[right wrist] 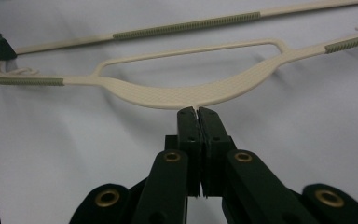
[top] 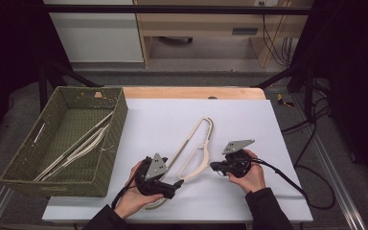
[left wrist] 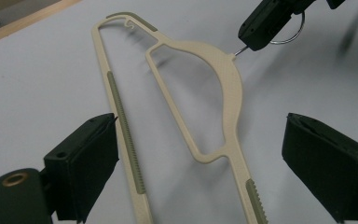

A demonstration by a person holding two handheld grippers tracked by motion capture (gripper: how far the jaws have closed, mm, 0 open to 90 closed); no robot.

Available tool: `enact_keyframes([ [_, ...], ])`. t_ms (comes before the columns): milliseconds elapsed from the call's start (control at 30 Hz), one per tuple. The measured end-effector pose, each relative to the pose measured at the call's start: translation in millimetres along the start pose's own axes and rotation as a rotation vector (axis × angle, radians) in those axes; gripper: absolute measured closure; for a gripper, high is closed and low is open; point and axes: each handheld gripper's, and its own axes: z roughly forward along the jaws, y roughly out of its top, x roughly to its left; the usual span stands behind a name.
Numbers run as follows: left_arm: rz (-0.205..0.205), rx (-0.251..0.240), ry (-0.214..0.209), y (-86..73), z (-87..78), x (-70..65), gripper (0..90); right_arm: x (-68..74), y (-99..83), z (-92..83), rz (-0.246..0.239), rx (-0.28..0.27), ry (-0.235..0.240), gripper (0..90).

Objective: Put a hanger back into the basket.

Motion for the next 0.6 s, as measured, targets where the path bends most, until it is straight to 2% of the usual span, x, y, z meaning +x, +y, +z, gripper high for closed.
enact_keyframes([
  [100, 0.010, 0.014, -0.008, 8.1, 3.7, -3.7, 11.5, 0.6, 1.0, -0.6, -0.015, -0.003, 0.000, 89.3],
  [200, 0.012, 0.017, -0.020, 17.2, 9.4, -7.7, 12.2, 2.3, 1.8, -1.1, -0.010, -0.003, -0.003, 89.3],
  [300, 0.047, 0.058, -0.021, 28.4, 20.8, -15.7, 12.5, 2.8, 2.6, -2.0, -0.015, -0.001, 0.002, 89.3],
  [367, 0.050, 0.070, -0.032, 34.2, 29.9, -19.0, 13.5, 3.2, 3.1, -3.2, -0.021, 0.002, -0.001, 89.3],
  [433, 0.050, 0.082, -0.039, 37.2, 37.2, -21.0, 14.7, 5.2, 4.6, -4.1, -0.016, -0.005, -0.006, 89.3],
  [467, 0.052, 0.084, -0.041, 37.8, 40.6, -21.7, 15.7, 4.9, 4.9, -5.0, -0.030, -0.005, 0.001, 89.3],
  [500, 0.062, 0.103, -0.037, 38.6, 48.0, -22.9, 16.6, 5.6, 5.3, -5.4, -0.029, -0.006, -0.001, 89.3],
  [600, 0.091, 0.144, -0.024, 38.9, 55.4, -23.3, 21.4, 7.0, 5.8, -6.1, -0.017, -0.012, -0.002, 89.3],
])
